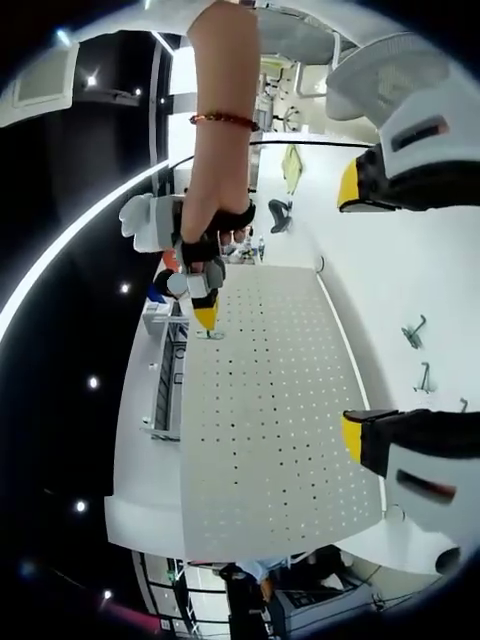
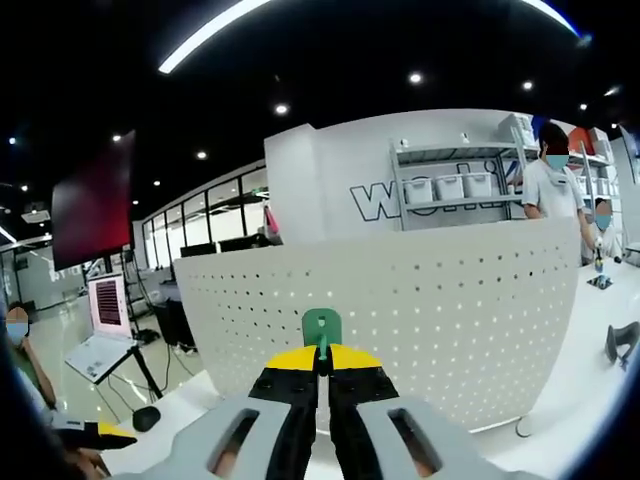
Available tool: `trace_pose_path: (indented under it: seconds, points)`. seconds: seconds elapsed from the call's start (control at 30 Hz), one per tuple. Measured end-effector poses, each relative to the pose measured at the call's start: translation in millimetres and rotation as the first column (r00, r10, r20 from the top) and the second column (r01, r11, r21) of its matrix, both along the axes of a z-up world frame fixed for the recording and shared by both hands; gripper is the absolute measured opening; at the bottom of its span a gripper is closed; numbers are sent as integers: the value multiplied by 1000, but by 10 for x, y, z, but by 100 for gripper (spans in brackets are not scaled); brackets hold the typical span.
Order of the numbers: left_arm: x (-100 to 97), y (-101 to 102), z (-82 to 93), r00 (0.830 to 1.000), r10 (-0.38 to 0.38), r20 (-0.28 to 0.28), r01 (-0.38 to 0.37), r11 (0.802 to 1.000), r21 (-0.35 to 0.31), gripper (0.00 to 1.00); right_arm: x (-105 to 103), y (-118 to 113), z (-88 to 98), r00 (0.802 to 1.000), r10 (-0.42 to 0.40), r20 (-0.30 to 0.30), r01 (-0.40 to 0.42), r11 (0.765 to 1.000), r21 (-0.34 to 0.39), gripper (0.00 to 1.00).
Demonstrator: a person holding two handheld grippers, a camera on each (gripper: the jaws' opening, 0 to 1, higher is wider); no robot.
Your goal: Insert the hook assembly into the mounting plate slot until the hook locks in place.
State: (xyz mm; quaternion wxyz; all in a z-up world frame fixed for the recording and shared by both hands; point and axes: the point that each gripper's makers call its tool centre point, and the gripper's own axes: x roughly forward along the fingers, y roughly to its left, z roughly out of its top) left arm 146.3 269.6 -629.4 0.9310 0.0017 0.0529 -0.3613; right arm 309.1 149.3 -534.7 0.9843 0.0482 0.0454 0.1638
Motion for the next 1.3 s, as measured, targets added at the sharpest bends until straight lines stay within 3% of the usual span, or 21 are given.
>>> trace_pose_path:
  seconds: [0.83,1.3]
  points:
    - [41,85,-77,1000,12,-26,-11,1000,25,83,287,-32,35,998,-54,10,54,998,-40,1]
    - [53,125,-10,1000,18,-8,-18,1000,19,83,481,-90,111,996,-83,17,84,994,-69,1]
